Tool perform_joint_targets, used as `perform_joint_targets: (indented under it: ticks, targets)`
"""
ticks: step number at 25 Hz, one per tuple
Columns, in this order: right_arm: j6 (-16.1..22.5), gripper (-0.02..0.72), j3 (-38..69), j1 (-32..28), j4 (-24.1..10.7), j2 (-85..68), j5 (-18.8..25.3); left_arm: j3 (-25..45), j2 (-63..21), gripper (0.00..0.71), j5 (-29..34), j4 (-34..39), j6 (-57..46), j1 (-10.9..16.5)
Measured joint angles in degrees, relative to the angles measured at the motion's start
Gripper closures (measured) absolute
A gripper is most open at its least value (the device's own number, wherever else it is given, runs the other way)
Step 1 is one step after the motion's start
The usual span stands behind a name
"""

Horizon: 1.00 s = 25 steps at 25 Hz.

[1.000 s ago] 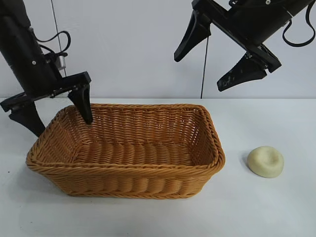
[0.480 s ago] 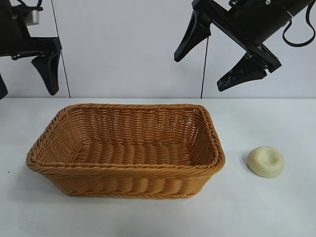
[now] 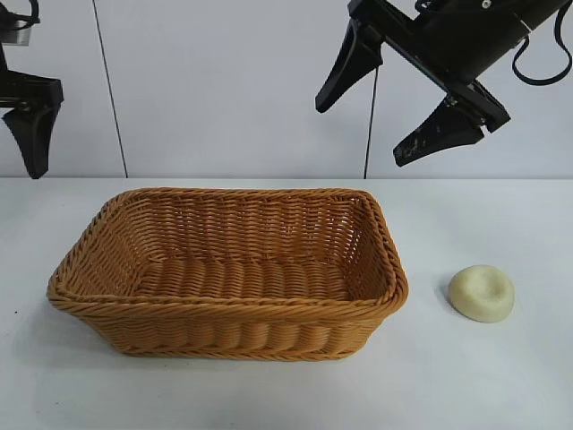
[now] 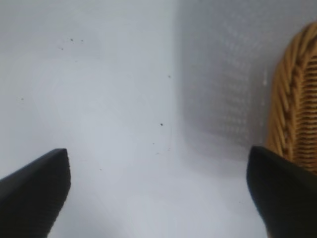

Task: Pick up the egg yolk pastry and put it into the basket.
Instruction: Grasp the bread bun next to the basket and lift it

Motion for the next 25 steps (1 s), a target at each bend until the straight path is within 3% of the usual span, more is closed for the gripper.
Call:
perform_joint_targets:
  ticks: [4, 16, 20, 25]
  targets:
    - [0.00, 0.017, 0.00, 0.00, 0.00, 0.00, 0.00, 0.00, 0.00, 0.018, 1.04, 0.51, 1.53, 2.83]
    - [0.00, 0.017, 0.00, 0.00, 0.00, 0.00, 0.02, 1.01, -6.70, 0.018, 1.04, -4.72, 4.27, 2.99]
    - [0.00, 0.017, 0.00, 0.00, 0.00, 0.00, 0.02, 6.25, -13.83, 0.018, 1.04, -6.90, 4.27, 2.99]
    - [0.00, 0.017, 0.00, 0.00, -0.07, 0.00, 0.07, 18.50, -26.70, 0.018, 1.10, -7.06, 4.92, 2.80]
